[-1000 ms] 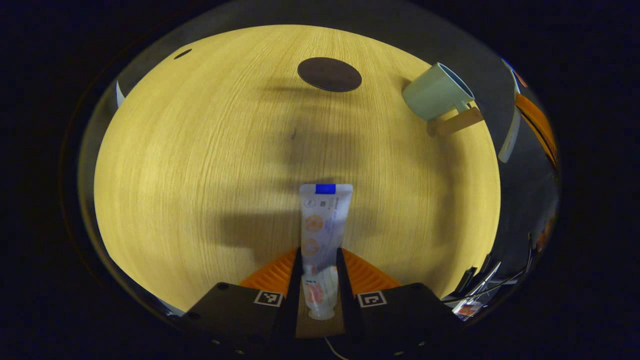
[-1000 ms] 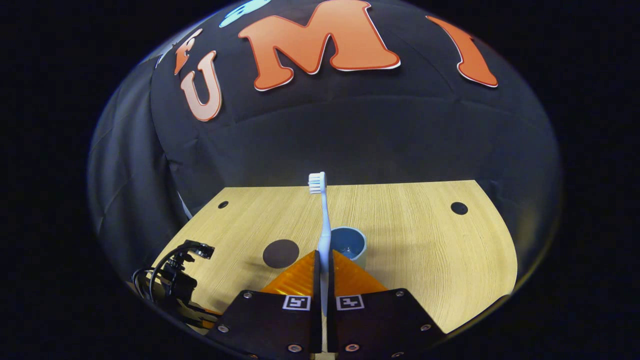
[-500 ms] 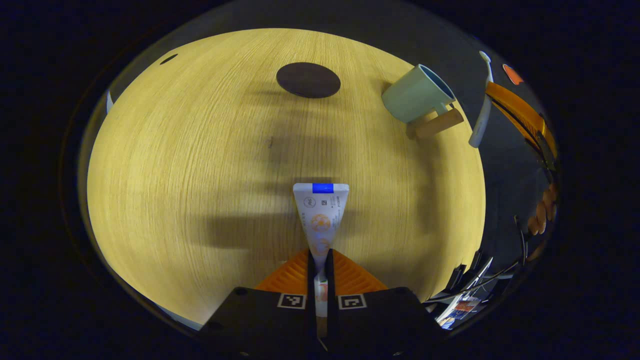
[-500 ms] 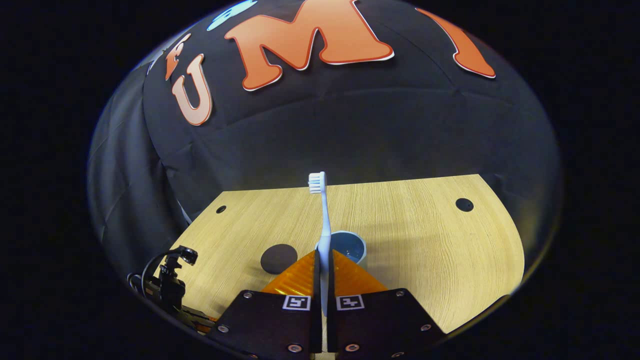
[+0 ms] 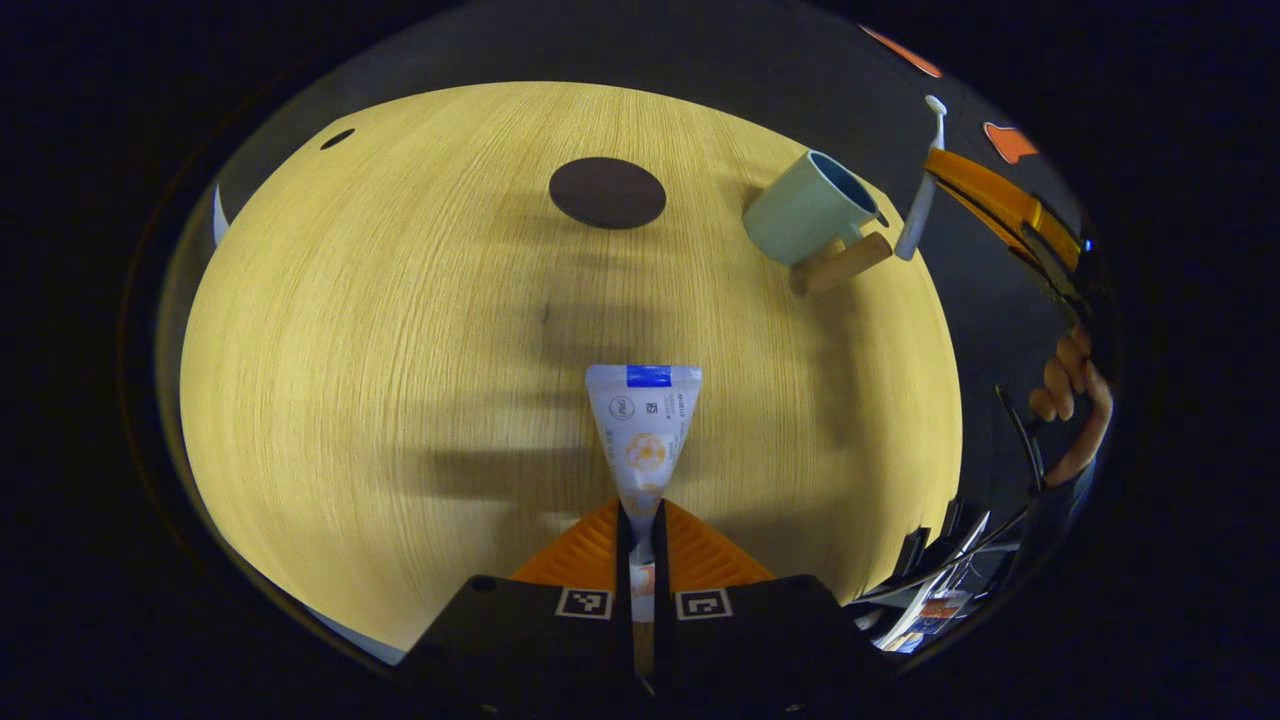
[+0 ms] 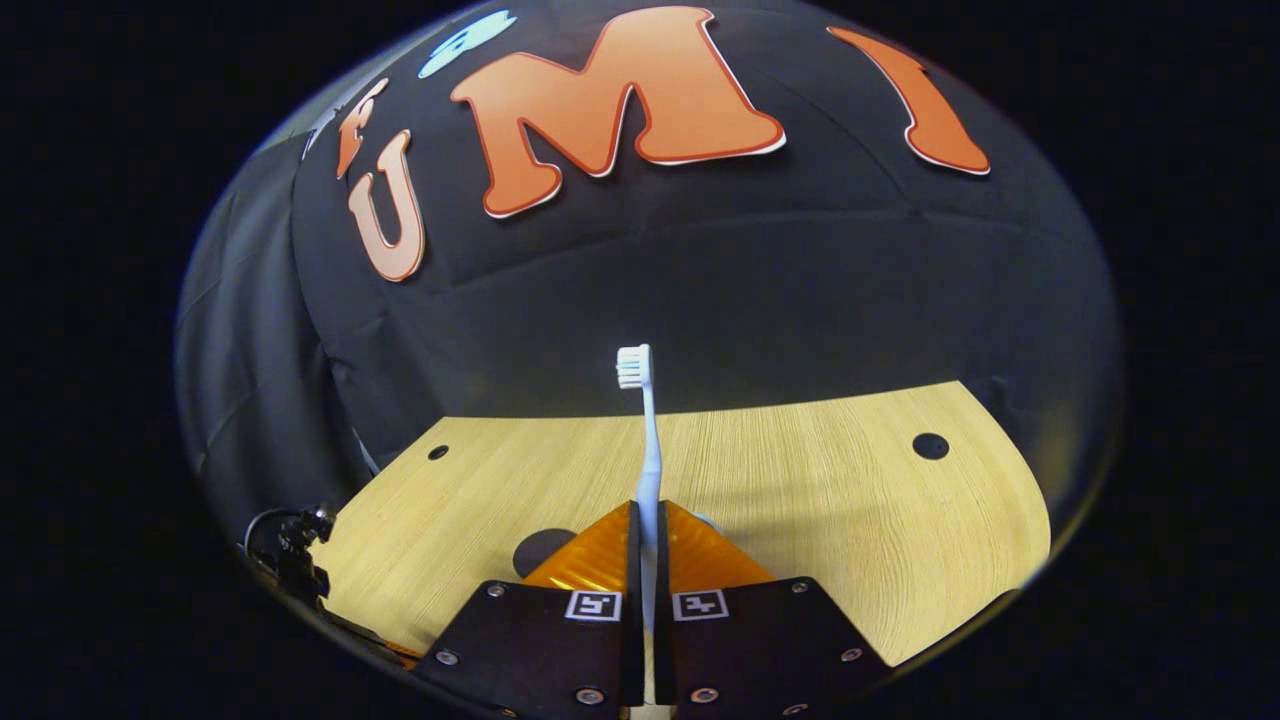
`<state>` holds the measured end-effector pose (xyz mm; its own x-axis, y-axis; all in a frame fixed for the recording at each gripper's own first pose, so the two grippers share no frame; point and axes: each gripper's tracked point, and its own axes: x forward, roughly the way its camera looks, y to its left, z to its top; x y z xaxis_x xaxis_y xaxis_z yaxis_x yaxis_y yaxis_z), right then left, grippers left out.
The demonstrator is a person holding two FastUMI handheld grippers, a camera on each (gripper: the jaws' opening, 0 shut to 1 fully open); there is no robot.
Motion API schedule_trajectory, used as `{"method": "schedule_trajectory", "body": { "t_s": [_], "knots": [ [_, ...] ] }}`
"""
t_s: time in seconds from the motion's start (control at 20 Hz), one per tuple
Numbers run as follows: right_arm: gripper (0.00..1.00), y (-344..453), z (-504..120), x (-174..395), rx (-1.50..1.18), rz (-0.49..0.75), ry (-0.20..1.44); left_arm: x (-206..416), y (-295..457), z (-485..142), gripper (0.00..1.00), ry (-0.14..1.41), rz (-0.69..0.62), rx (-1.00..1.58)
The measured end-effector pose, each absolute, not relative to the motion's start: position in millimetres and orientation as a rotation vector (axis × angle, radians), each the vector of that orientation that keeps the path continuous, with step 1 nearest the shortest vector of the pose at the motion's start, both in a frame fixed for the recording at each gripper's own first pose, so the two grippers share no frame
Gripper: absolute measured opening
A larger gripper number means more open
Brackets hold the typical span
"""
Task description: Put the toothbrush and toothpaste on the desktop into the cup, then pick up the cup and place it on the coaster on the desktop.
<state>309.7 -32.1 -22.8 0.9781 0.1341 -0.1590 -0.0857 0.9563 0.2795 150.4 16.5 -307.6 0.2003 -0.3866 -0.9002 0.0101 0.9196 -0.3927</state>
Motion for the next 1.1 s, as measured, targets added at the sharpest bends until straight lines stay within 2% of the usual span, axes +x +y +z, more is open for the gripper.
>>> {"method": "schedule_trajectory", "body": {
  "t_s": [0.6,0.8,1.1],
  "knots": [
    [0.04,-25,-10,337,0.266,0.124,0.088,134,8,-243,0.07,1.195,-0.345,-0.340],
    [0.04,-32,11,343,0.248,0.100,-0.006,129,16,-228,0.07,1.171,-0.342,-0.361],
    [0.04,-38,10,355,0.186,0.075,-0.069,121,38,-198,0.07,1.140,-0.324,-0.420]
  ]
}}
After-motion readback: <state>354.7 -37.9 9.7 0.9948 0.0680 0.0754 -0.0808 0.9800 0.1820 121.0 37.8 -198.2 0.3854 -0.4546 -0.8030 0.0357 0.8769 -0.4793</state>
